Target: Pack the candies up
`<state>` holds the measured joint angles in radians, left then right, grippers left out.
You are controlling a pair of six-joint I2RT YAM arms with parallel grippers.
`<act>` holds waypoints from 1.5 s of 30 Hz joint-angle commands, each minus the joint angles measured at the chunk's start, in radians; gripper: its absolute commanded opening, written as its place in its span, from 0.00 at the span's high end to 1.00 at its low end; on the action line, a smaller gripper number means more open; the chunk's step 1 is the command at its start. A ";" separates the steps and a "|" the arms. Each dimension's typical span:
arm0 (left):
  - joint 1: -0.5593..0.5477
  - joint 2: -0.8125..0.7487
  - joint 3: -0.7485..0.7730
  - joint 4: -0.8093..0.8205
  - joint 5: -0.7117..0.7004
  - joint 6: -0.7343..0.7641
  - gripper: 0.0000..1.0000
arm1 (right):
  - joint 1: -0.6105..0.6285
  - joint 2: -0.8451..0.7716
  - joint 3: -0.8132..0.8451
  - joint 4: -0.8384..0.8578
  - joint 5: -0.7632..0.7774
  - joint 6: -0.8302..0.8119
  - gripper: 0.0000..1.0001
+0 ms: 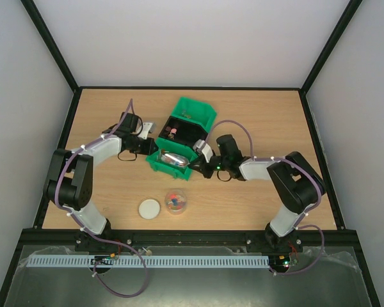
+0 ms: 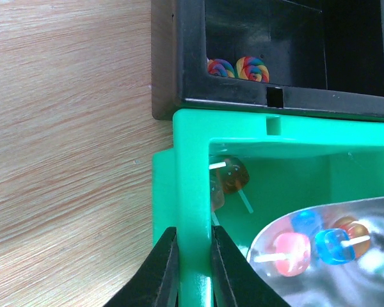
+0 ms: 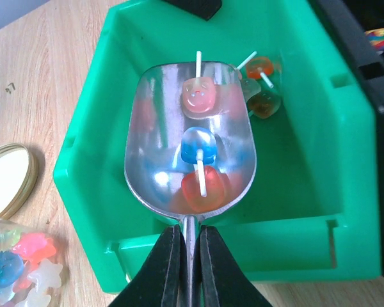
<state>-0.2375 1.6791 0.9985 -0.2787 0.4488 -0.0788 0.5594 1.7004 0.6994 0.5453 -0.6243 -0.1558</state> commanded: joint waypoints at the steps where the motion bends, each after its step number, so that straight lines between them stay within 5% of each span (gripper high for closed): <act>1: 0.000 0.024 0.000 -0.043 -0.001 -0.003 0.98 | -0.017 -0.049 0.015 0.032 -0.023 0.035 0.99; 13: 0.006 0.013 -0.003 -0.046 -0.004 0.004 0.98 | -0.067 -0.214 0.017 -0.171 -0.102 -0.116 0.99; 20: 0.006 0.013 -0.001 -0.045 -0.004 0.007 0.98 | -0.070 -0.382 0.065 -0.626 -0.244 -0.541 0.99; 32: 0.006 0.001 -0.010 -0.042 -0.002 0.011 0.98 | -0.069 -0.430 0.217 -1.193 -0.188 -1.088 0.99; 45: 0.006 -0.002 -0.011 -0.042 -0.004 0.012 0.98 | 0.009 -0.332 0.411 -1.449 0.049 -1.047 0.99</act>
<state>-0.2352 1.6787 0.9985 -0.2787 0.4488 -0.0780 0.5270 1.3510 1.0492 -0.7719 -0.6415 -1.2228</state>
